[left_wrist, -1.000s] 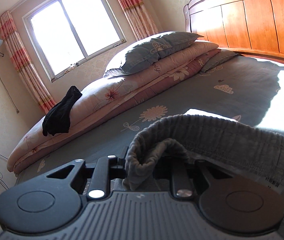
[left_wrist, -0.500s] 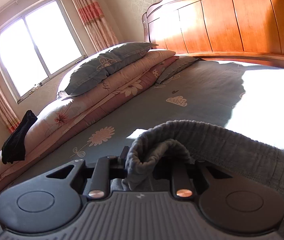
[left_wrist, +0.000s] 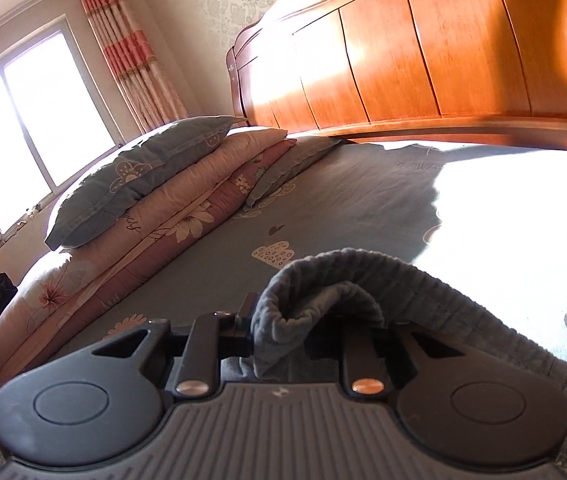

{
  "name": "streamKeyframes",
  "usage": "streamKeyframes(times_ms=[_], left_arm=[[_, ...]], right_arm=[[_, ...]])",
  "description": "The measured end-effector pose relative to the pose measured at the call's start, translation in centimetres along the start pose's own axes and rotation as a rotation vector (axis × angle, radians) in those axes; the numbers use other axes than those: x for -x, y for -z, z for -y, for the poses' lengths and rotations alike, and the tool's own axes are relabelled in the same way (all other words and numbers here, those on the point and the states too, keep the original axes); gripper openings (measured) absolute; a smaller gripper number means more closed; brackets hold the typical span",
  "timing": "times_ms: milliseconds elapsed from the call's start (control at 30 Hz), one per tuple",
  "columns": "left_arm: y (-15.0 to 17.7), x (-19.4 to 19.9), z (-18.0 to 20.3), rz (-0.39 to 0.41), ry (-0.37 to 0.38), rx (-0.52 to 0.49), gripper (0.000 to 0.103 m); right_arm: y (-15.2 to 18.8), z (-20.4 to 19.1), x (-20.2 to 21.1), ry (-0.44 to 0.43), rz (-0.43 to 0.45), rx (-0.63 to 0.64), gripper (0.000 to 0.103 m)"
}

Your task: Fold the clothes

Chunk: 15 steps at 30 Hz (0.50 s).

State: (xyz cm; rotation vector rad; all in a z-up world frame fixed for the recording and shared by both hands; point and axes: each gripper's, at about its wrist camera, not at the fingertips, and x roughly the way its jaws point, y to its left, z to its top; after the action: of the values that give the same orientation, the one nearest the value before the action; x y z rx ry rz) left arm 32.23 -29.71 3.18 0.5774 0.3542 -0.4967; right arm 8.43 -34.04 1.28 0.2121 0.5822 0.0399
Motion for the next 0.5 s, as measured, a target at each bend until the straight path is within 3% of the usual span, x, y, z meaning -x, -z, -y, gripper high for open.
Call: streamKeyframes(times_ms=[267, 500], left_arm=[[1.9, -6.4, 6.7, -0.1, 0.076, -0.097, 0.02], [-0.2, -8.2, 10.4, -0.052, 0.131, -0.126, 0.022]], right_arm=[[2.5, 5.8, -3.1, 0.104, -0.094, -0.146, 0.014], [3.2, 9.4, -3.0, 0.193, -0.1, -0.196, 0.015]])
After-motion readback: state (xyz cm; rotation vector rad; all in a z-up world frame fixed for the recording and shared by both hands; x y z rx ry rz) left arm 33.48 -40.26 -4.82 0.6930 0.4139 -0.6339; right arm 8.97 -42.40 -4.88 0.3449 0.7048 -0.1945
